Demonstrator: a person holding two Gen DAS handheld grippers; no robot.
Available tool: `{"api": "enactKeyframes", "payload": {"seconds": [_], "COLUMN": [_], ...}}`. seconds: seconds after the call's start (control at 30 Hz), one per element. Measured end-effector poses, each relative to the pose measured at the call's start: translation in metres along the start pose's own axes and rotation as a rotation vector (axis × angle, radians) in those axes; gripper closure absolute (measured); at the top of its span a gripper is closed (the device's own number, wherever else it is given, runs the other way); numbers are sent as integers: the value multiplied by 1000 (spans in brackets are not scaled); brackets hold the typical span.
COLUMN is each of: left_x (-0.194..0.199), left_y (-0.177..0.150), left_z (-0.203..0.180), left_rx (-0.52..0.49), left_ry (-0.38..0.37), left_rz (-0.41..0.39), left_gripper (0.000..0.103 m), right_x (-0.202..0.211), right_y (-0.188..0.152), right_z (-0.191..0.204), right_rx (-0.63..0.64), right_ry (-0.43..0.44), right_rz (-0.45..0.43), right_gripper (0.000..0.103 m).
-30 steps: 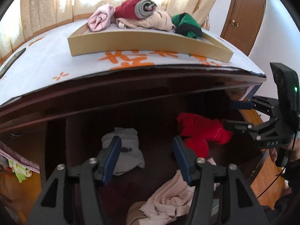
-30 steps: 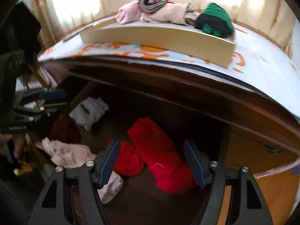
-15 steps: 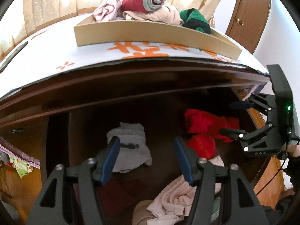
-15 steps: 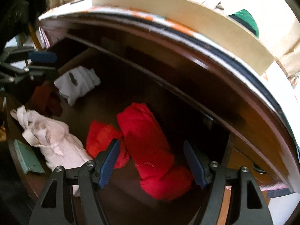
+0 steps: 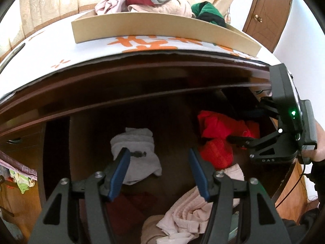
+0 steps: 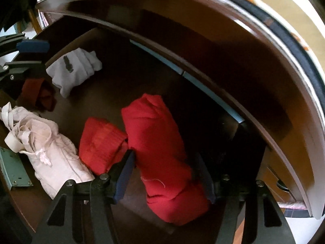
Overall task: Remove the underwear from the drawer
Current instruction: 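Grasp the red garment with the right tool while the left tool grasps pink underwear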
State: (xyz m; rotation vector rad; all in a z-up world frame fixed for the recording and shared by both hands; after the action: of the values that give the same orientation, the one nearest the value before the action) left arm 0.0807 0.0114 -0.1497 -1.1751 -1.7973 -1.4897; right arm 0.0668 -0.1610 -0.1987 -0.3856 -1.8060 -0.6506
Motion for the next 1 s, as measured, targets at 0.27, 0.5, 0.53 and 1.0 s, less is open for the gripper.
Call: {"api": "enactKeyframes", "payload": {"seconds": [0.27, 0.5, 0.53, 1.0], "left_x": [-4, -10, -10, -27], "left_y": [-3, -9, -10, -20], "left_z": [-3, -15, -17, -43], "left_rx": [-18, -80, -93, -187], "left_ry": [-3, -1, -2, -72], "left_rz": [24, 63, 67, 234], "left_gripper": [43, 39, 39, 39], "right_x": [-23, -33, -33, 0], "right_y": [4, 4, 3, 2], "right_z": [-1, -8, -8, -9], "right_rx": [14, -14, -14, -75], "right_ry": [30, 84, 85, 98], "right_rz": [53, 60, 54, -49], "right_gripper": [40, 51, 55, 61]}}
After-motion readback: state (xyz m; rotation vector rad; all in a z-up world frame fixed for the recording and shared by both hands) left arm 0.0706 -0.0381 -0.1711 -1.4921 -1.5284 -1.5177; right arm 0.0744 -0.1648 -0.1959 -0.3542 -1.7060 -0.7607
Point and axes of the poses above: each gripper's, at about its wrist camera, not at the fingertips, and x roughly against the way its jaws point, z to its left, y to its top, the point moved 5 cm from there along -x, roughly the way its jaws point, and after that the axes turned 13 degrees about x, right-handed, at the moved point
